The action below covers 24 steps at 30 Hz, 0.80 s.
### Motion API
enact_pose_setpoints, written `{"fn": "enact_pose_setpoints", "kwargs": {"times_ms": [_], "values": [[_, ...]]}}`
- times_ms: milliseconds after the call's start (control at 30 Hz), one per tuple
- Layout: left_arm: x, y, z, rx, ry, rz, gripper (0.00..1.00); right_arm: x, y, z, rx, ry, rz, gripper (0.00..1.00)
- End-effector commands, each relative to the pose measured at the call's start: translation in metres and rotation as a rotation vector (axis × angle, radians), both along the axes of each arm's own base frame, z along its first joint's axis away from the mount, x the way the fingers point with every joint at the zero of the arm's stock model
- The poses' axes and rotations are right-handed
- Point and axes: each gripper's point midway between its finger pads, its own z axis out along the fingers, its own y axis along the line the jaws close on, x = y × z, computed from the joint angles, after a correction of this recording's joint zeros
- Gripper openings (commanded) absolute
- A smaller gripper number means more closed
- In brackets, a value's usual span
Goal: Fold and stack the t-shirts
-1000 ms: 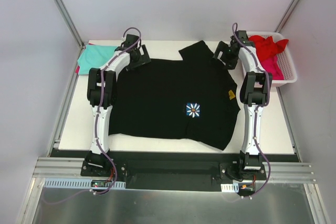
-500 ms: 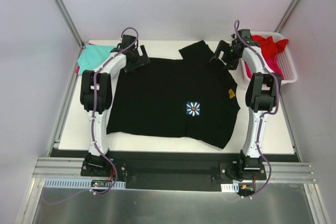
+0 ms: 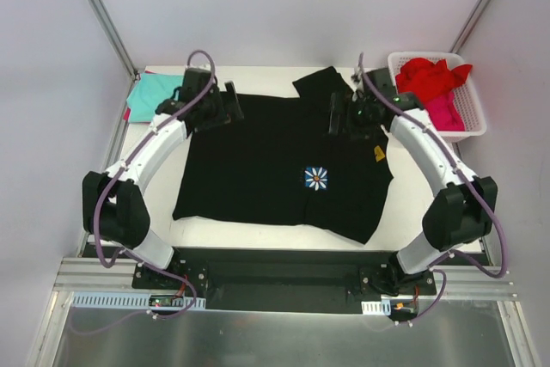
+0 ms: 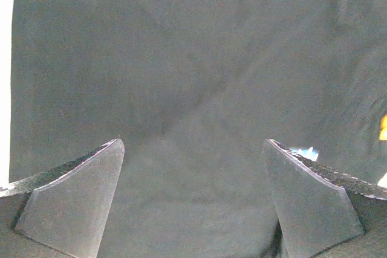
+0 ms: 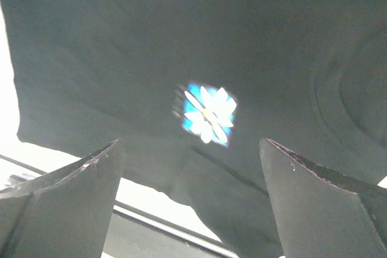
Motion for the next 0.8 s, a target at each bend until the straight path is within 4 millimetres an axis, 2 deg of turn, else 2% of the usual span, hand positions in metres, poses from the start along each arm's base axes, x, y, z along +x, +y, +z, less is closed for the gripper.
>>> {"fn": "enact_pose_setpoints", "kwargs": {"times_ms": [0,33,67,100,167,233,300,433,533,767], "values": [[-0.058,-0.005,-0.067,0.129,0.193,-0.002,0.99,-0.06,-0.042,-0.079,-0.323,0.223,-0.083,0.96],[-0.071,-0.001,-0.084,0.156,0.232,0.004,0.99,-0.066,-0.05,-0.087,-0.378,0.227,-0.115,0.96],[-0.076,0.003,-0.09,0.175,0.242,0.025,0.99,-0.083,-0.055,-0.106,-0.409,0.261,-0.112,0.96],[-0.081,0.005,-0.095,0.182,0.252,0.026,0.99,-0.089,-0.056,-0.105,-0.408,0.241,-0.119,0.96],[-0.095,0.009,-0.11,0.218,0.282,0.026,0.99,-0.106,-0.064,-0.126,-0.421,0.27,-0.139,0.96],[-0.106,0.012,-0.12,0.227,0.308,0.025,0.99,-0.113,-0.069,-0.135,-0.432,0.266,-0.15,0.96],[-0.11,0.013,-0.121,0.23,0.305,0.027,0.99,-0.118,-0.075,-0.147,-0.447,0.268,-0.156,0.96],[-0.115,0.017,-0.125,0.243,0.307,0.03,0.99,-0.117,-0.078,-0.152,-0.443,0.236,-0.179,0.96],[-0.113,0.021,-0.124,0.26,0.293,0.043,0.99,-0.107,-0.078,-0.15,-0.439,0.208,-0.187,0.96],[-0.084,0.018,-0.11,0.275,0.202,0.053,0.99,-0.076,-0.079,-0.138,-0.44,0.177,-0.197,0.96]]}}
